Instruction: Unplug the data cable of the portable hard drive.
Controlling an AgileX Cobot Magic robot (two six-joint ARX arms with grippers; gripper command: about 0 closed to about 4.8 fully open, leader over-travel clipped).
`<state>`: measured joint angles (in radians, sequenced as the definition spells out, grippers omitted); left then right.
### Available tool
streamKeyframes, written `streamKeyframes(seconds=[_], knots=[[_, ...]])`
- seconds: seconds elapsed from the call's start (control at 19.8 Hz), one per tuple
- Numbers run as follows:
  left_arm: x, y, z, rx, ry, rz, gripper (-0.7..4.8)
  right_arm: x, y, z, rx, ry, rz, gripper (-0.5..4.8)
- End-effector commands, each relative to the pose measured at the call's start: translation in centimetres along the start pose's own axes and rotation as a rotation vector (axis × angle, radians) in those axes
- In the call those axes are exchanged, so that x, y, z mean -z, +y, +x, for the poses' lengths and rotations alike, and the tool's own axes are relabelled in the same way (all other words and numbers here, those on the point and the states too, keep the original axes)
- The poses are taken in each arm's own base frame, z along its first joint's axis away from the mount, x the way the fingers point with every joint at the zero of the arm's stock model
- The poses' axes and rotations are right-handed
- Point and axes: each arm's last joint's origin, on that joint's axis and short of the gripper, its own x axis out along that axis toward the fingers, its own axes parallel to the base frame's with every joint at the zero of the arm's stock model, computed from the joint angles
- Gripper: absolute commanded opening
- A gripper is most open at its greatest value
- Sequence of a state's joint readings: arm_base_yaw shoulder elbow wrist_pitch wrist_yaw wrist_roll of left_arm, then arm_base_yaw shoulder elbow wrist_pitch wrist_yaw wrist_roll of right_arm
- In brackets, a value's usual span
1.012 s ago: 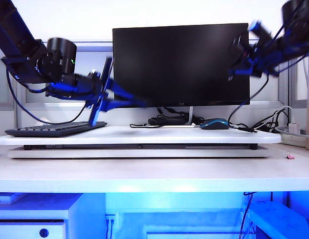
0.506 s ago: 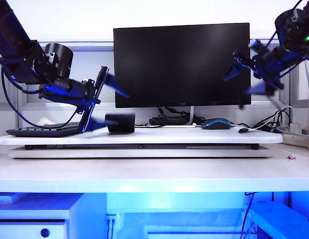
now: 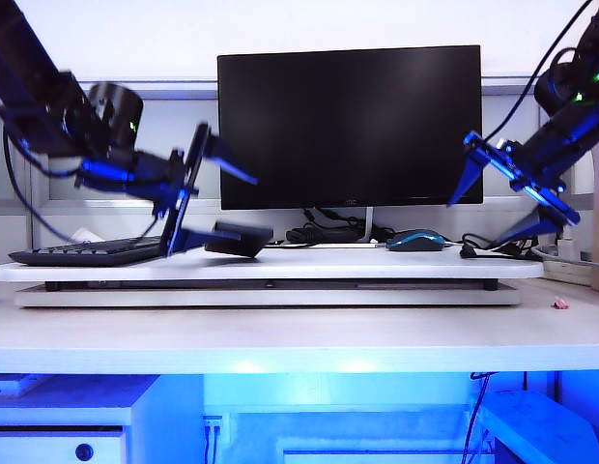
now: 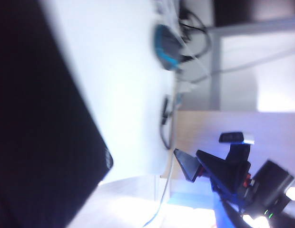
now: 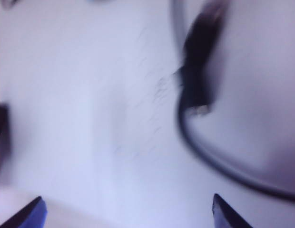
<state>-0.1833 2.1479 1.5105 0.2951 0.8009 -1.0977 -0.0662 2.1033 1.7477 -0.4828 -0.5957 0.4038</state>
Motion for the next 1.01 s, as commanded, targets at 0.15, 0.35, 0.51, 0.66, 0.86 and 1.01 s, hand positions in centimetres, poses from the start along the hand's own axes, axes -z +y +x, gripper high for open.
streamKeyframes(seconds=[0.15, 0.35, 0.51, 0.66, 0.86, 1.01], knots=[[-0.3, -3.8, -1.5, 0.065, -0.044, 0.230, 4.79, -1.4, 3.6, -3.0, -0.076, -0.141, -0.159, 4.79], [-0.4, -5.7, -3.0, 0.048, -0.075, 0.370, 4.79, -2.0, 5.7, -5.6, -0.108, -0.229, -0.246, 4.79], [-0.3, -6.6, -4.0, -0.001, -0.089, 0.490, 4.79, -2.0, 7.0, -7.3, -0.120, -0.266, -0.300, 4.79], [0.5, -7.7, -5.2, -0.118, -0.075, 0.756, 4.79, -1.4, 8.4, -8.5, -0.110, -0.259, -0.436, 4.79], [1.5, -10.5, -7.3, -0.261, -0.119, 0.934, 4.79, -0.9, 10.5, -10.4, -0.116, -0.310, -0.525, 4.79], [1.9, -13.7, -9.9, -0.284, -0.226, 1.014, 4.61, -1.0, 12.6, -13.3, -0.135, -0.420, -0.591, 4.79]])
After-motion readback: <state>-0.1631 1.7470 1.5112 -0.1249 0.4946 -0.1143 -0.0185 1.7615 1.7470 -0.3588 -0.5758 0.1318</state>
